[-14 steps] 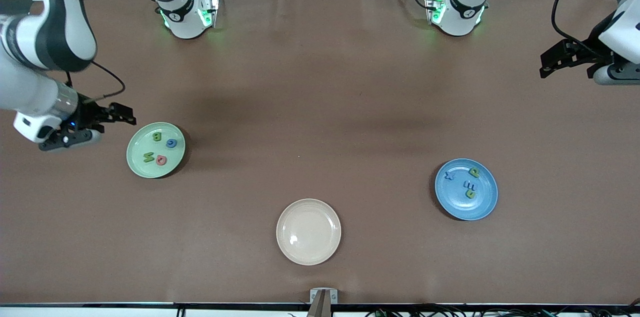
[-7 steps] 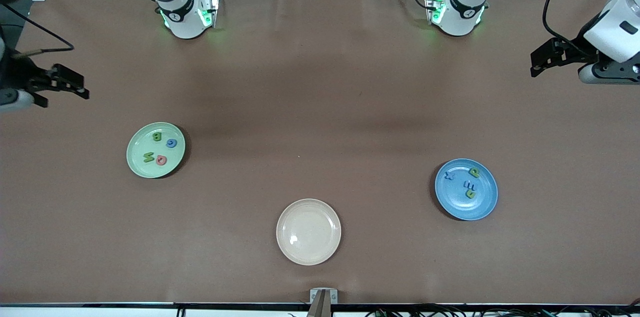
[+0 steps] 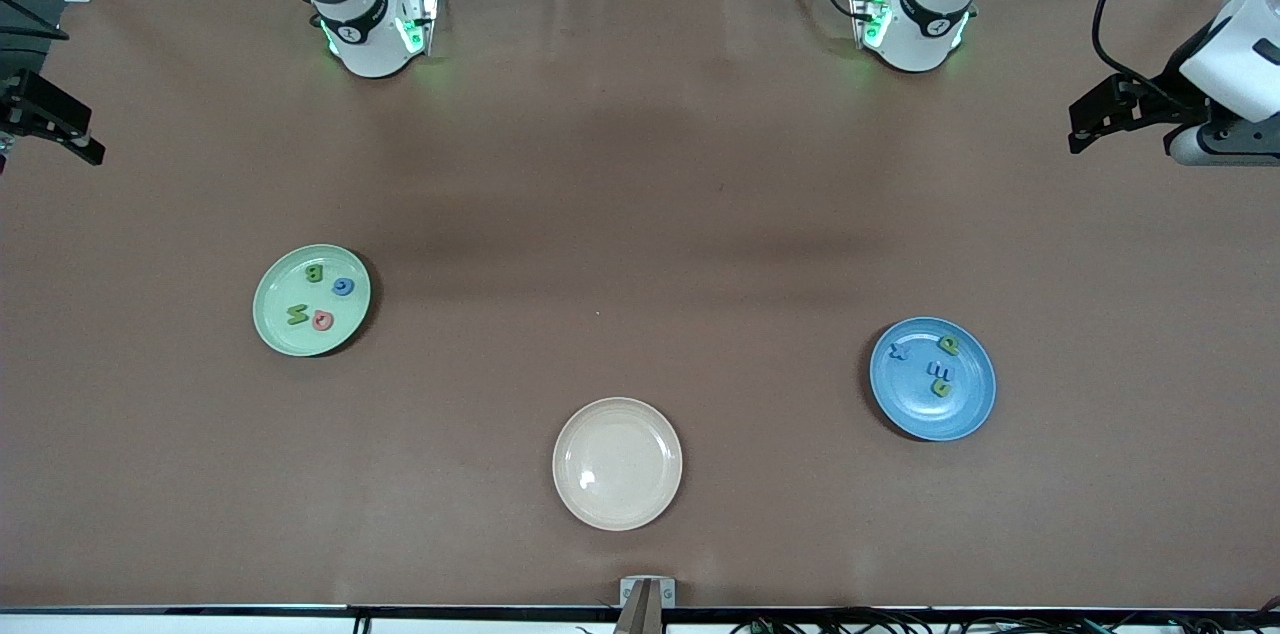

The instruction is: Sort upper and lower case letters into plates

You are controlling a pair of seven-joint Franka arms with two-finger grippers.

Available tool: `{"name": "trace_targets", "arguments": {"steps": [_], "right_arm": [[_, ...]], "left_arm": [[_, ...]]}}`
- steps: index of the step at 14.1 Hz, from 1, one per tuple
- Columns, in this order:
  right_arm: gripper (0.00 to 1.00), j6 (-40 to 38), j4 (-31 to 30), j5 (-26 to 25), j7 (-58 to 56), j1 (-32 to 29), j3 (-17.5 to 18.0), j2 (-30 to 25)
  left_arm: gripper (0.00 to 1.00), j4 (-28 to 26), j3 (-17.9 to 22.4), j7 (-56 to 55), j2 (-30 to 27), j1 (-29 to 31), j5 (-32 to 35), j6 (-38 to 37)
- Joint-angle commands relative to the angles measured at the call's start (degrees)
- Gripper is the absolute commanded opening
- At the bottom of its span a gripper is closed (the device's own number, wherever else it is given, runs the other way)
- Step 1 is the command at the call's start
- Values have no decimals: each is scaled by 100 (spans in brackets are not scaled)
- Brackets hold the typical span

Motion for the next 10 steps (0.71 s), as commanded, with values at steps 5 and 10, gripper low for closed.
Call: {"name": "trace_targets", "arguments": {"steps": [5, 10], "right_arm": [[100, 11, 288, -102, 1264, -47, 48, 163], [100, 11, 279, -102, 1264, -12, 39, 198]], "left_arm": [[100, 92, -8, 106, -97, 65, -95, 11], [100, 295, -8, 88, -53, 47, -87, 11]]}}
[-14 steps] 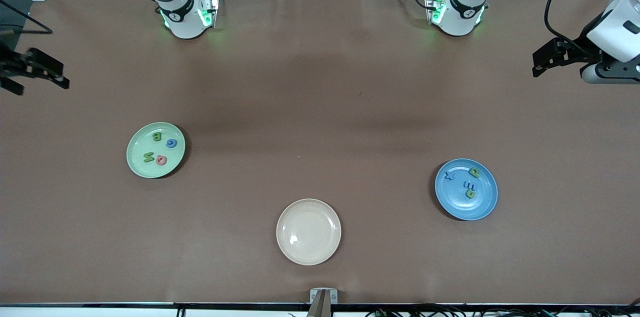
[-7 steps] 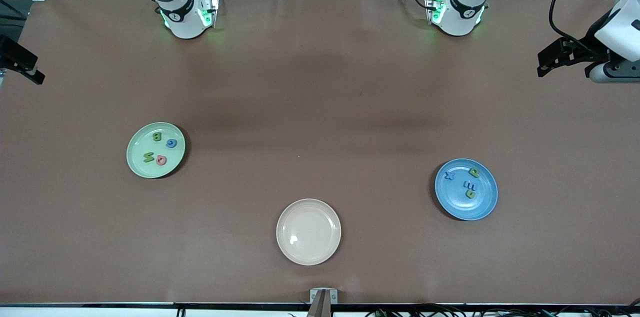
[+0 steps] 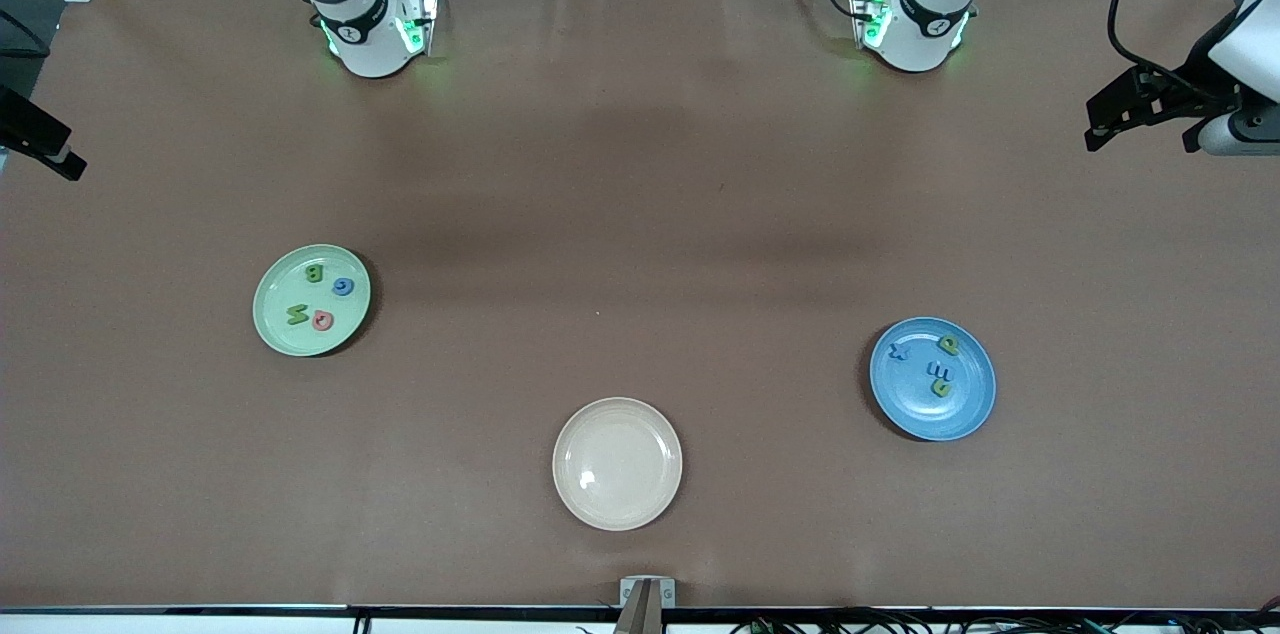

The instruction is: Sort upper and lower case letters into plates

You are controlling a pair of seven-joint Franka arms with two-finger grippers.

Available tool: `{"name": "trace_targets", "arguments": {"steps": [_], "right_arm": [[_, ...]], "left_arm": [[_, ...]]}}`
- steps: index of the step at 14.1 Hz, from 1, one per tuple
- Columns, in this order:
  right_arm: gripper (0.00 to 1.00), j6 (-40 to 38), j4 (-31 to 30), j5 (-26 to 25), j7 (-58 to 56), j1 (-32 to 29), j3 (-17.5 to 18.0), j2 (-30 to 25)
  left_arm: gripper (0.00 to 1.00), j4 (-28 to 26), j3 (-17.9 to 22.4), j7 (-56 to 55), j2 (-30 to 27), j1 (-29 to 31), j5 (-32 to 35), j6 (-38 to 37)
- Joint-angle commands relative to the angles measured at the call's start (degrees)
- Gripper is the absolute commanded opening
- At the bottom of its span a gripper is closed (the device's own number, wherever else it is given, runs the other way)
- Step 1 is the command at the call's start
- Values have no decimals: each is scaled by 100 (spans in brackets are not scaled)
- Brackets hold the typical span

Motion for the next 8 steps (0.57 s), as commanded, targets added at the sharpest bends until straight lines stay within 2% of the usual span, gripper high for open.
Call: {"name": "trace_targets", "arguments": {"steps": [1, 8], "right_arm": [[100, -33, 125, -66, 104, 6, 65, 137], [100, -24, 125, -74, 96, 15, 74, 260]], "left_arm": [[100, 68, -6, 78, -49, 28, -87, -3], [100, 130, -15, 7, -49, 19, -87, -20]]}}
